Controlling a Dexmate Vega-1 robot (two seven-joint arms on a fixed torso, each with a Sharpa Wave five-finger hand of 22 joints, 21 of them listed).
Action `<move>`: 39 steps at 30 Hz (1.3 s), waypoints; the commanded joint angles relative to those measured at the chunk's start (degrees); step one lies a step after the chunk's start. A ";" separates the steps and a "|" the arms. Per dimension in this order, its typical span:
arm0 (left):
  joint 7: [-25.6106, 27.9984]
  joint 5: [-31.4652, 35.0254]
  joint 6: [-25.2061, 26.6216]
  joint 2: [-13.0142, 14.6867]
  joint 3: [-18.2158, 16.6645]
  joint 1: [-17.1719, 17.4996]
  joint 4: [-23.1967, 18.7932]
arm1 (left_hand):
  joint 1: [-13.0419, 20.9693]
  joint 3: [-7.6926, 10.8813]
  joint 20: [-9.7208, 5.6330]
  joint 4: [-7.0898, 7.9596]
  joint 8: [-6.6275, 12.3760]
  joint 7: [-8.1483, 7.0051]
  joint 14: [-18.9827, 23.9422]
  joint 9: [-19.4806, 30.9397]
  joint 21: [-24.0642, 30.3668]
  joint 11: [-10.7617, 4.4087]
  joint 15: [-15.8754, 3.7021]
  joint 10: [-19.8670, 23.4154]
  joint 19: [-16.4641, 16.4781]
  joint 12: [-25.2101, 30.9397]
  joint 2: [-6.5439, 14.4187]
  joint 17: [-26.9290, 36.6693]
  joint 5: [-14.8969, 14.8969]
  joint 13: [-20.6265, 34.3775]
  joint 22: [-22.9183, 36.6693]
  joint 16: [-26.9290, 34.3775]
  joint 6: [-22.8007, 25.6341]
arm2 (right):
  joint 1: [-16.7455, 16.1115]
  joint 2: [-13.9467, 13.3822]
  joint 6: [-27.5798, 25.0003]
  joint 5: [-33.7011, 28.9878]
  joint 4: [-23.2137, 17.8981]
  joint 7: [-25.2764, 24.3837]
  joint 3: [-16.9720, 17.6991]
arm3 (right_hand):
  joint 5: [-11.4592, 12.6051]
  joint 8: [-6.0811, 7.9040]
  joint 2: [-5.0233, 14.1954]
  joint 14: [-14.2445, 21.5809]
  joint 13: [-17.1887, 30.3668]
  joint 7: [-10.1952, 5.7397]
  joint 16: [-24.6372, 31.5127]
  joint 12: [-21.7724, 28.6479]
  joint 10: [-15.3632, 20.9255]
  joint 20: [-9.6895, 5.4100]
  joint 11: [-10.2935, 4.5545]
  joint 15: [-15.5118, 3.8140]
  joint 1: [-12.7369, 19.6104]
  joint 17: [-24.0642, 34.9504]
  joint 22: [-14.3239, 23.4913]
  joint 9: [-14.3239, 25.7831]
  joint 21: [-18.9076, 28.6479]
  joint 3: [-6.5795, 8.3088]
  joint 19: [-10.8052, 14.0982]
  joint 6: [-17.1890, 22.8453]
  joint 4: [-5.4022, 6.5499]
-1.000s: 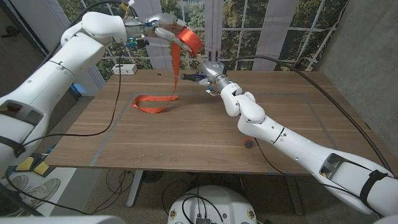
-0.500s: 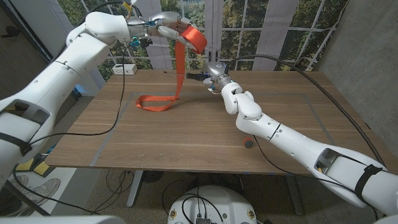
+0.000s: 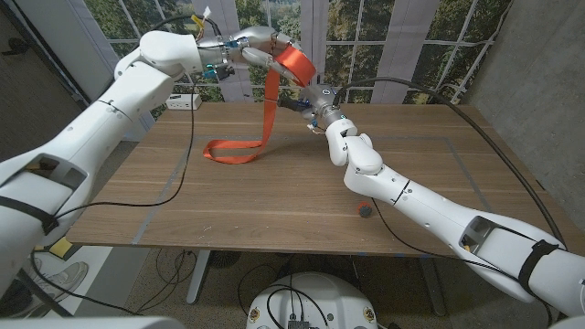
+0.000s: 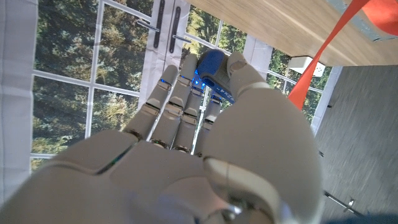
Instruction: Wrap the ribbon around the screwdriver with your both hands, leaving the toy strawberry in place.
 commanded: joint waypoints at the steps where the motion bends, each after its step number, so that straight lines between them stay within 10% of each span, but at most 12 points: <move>1: -0.73 -3.07 -2.07 -1.29 0.04 3.10 -1.98 | -1.47 2.58 -0.09 2.09 3.83 6.41 0.83 2.66 0.36 1.94 -7.46 9.61 0.39 12.14 2.81 0.22 0.43 10.92 0.18 0.12 6.80 | 0.26 1.66 -4.91 0.23 0.54 -3.38 -0.33 | 0.17 0.77 1.85 1.23 3.97 0.19 -0.40 1.94 8.11 0.43 -2.32 -4.84 1.40 0.03 0.20 0.22 0.49 0.87 0.19 13.67 0.40; 39: 11.17 -9.99 -7.95 5.78 -8.80 25.22 -9.77 | -1.63 2.69 -0.01 2.04 4.11 6.44 0.75 2.42 0.69 1.99 -7.29 9.84 -0.08 12.13 2.62 0.78 0.63 10.84 0.23 -0.13 6.82 | -7.53 1.06 -9.48 14.29 -5.76 -23.89 10.45 | -0.16 1.01 1.47 2.27 3.93 0.57 -0.44 2.29 9.22 0.99 -2.51 -4.59 1.22 0.58 0.22 0.47 0.94 1.24 0.67 14.25 0.30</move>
